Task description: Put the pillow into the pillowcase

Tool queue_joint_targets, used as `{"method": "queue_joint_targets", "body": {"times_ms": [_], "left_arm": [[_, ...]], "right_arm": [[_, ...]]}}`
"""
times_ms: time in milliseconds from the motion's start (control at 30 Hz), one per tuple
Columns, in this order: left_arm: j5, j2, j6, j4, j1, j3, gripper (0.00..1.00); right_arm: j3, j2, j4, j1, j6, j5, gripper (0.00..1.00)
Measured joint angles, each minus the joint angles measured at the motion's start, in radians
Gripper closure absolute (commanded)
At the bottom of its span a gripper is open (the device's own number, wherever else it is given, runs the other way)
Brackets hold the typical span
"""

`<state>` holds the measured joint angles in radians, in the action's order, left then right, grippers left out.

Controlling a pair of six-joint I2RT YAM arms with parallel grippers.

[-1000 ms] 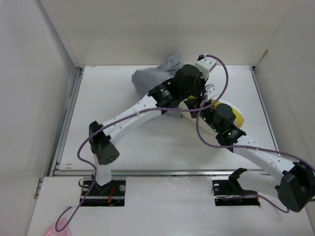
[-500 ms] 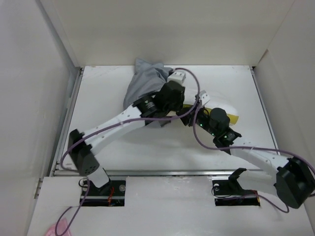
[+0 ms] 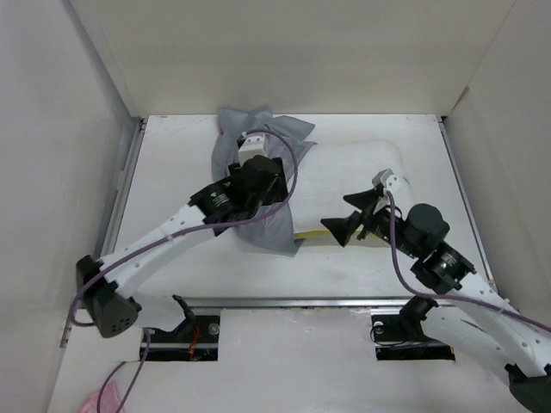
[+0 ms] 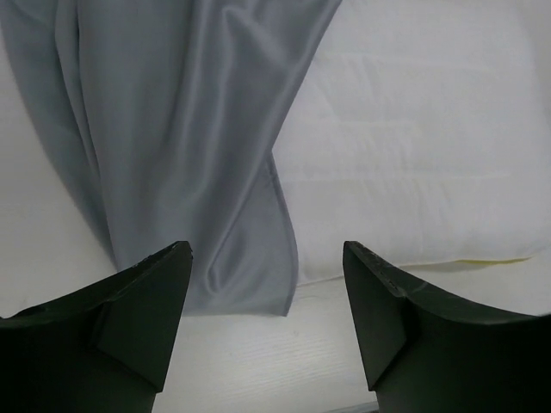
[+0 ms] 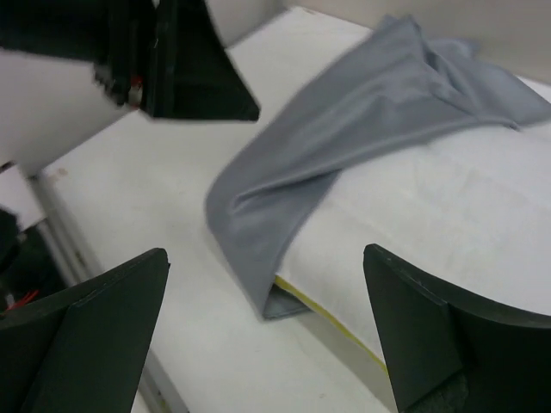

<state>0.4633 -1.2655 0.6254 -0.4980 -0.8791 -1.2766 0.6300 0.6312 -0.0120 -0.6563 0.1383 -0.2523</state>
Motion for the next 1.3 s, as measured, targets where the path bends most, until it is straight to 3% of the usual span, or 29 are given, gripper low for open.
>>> {"method": "queue_joint_targets", "body": {"times_ms": [233,333,533,633,800,867,900,933,1100,1300], "left_arm": [[0.007,-0.411,-0.051,-0.063,0.004,-0.193,0.39],[0.035,-0.602,-0.056,-0.109,0.013,-0.299,0.47],[0.11,-0.715,-0.035,-0.203,0.083,-0.39,0.65],[0.129,-0.716,-0.04,-0.21,0.111,-0.399,1.0],[0.106,-0.74,-0.087,-0.203,0.131,-0.423,1.0],[0.094,-0.745,-0.112,-0.191,0.131,-0.428,1.0],[0.085,-0.745,-0.128,-0.183,0.13,-0.428,1.0],[0.072,-0.745,-0.146,-0.174,0.131,-0.428,1.0],[-0.053,-0.724,-0.245,-0.103,0.131,-0.433,1.0],[-0.317,-0.682,-0.357,-0.063,0.08,-0.541,1.0]], "right_arm": [[0.227,0.41,-0.134,0.0,0.079,0.369,0.0],[0.253,0.543,-0.19,0.019,0.105,0.464,0.0],[0.253,0.626,-0.155,0.135,0.114,0.412,0.0],[0.253,0.669,-0.07,0.155,0.065,0.36,0.0],[0.302,0.862,0.045,0.151,-0.027,0.293,0.0],[0.357,0.971,0.066,0.151,-0.06,0.281,0.48],[0.39,1.026,0.074,0.153,-0.071,0.274,0.88],[0.42,1.075,0.083,0.154,-0.071,0.267,1.0],[0.393,1.118,0.223,0.164,-0.027,0.2,1.0],[0.21,0.935,0.503,0.174,0.119,0.123,1.0]]}}
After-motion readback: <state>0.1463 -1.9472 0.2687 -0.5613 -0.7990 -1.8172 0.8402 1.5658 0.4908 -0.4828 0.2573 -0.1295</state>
